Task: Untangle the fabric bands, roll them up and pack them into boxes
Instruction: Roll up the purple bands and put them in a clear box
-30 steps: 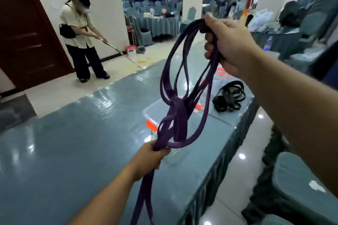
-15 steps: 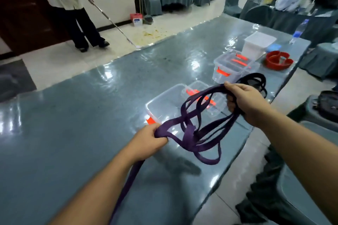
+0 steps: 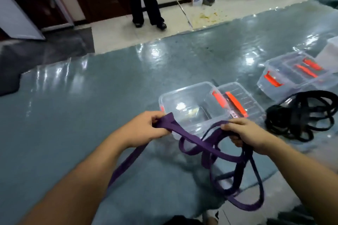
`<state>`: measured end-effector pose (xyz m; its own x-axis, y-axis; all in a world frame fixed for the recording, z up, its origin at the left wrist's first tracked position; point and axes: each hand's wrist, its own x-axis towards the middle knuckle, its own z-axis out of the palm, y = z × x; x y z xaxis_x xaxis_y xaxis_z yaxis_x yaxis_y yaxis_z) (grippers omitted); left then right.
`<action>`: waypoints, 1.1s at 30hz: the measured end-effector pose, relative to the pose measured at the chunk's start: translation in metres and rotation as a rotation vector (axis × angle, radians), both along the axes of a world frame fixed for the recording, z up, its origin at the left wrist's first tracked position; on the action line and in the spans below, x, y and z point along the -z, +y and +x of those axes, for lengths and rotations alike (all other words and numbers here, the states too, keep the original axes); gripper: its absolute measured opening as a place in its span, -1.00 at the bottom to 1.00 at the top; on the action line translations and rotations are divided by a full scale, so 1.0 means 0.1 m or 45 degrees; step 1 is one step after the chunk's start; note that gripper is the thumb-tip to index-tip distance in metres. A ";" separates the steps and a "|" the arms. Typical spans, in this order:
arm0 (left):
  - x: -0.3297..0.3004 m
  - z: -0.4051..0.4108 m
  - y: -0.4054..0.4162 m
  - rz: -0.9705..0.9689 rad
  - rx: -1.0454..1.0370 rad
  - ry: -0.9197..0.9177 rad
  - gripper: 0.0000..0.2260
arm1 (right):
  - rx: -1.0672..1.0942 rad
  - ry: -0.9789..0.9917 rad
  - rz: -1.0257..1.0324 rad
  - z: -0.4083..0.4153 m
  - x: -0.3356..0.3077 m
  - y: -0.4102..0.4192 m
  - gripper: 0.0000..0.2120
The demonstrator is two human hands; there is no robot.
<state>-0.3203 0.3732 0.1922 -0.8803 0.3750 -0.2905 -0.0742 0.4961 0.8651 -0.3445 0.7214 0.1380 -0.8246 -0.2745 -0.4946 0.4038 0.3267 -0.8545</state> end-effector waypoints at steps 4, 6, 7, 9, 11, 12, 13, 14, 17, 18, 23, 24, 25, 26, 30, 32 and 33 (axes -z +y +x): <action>-0.06 0.03 0.36 -0.026 -0.128 0.019 -0.83 | -0.554 0.194 0.405 -0.21 0.10 0.03 -0.70; -0.11 0.05 0.52 -0.046 -0.218 0.072 -0.87 | -0.762 0.311 0.547 -0.32 0.16 0.02 -0.75; -0.14 0.05 0.59 -0.058 -0.252 0.092 -0.88 | -0.823 0.356 0.585 -0.37 0.18 0.01 -0.74; -0.21 0.08 0.70 -0.088 -0.276 0.132 -0.91 | -0.911 0.445 0.610 -0.46 0.21 -0.03 -0.73; -0.25 0.12 0.79 -0.090 -0.304 0.170 -0.81 | -0.976 0.542 0.561 -0.51 0.24 -0.07 -0.75; -0.27 0.16 0.82 -0.070 -0.321 0.176 -0.74 | -0.993 0.569 0.516 -0.52 0.24 -0.09 -0.75; -0.29 0.19 0.85 -0.055 -0.335 0.176 -0.70 | -1.001 0.584 0.485 -0.52 0.26 -0.10 -0.74; -0.30 0.22 0.87 -0.057 -0.350 0.178 -0.69 | -1.012 0.604 0.474 -0.51 0.30 -0.09 -0.73; -0.28 0.29 0.93 -0.106 -0.390 0.208 -0.76 | -1.141 0.793 0.678 -0.47 0.57 0.01 -0.66; -0.26 0.30 0.93 -0.136 -0.408 0.218 -0.78 | -1.182 0.888 0.811 -0.44 0.66 0.06 -0.60; -0.16 0.36 0.83 -0.227 -0.489 0.209 -0.81 | -0.660 0.756 0.721 -0.29 0.87 0.23 -0.66; -0.14 0.36 0.79 -0.247 -0.489 0.208 -0.82 | -0.523 0.632 0.637 -0.28 0.85 0.24 -0.67; -0.11 0.37 0.76 -0.262 -0.493 0.206 -0.84 | -0.417 0.536 0.565 -0.29 0.80 0.25 -0.67; -0.09 0.37 0.73 -0.268 -0.505 0.207 -0.85 | -0.339 0.481 0.508 -0.30 0.73 0.27 -0.67; -0.08 0.42 0.67 -0.169 -0.521 0.142 -0.84 | -0.112 0.441 0.268 -0.31 0.34 0.26 -0.76; -0.11 0.42 0.63 -0.134 -0.508 0.187 -0.85 | -0.065 0.422 0.179 -0.28 0.10 0.23 -0.78; -0.13 0.41 0.61 -0.110 -0.498 0.212 -0.84 | -0.060 0.400 0.130 -0.26 -0.02 0.21 -0.82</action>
<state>-0.2791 0.4341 0.2055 -0.9888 -0.0153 -0.1486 -0.1340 0.5293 0.8378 -0.3705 0.7428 0.1404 -0.9289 -0.2778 -0.2447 0.1080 0.4288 -0.8969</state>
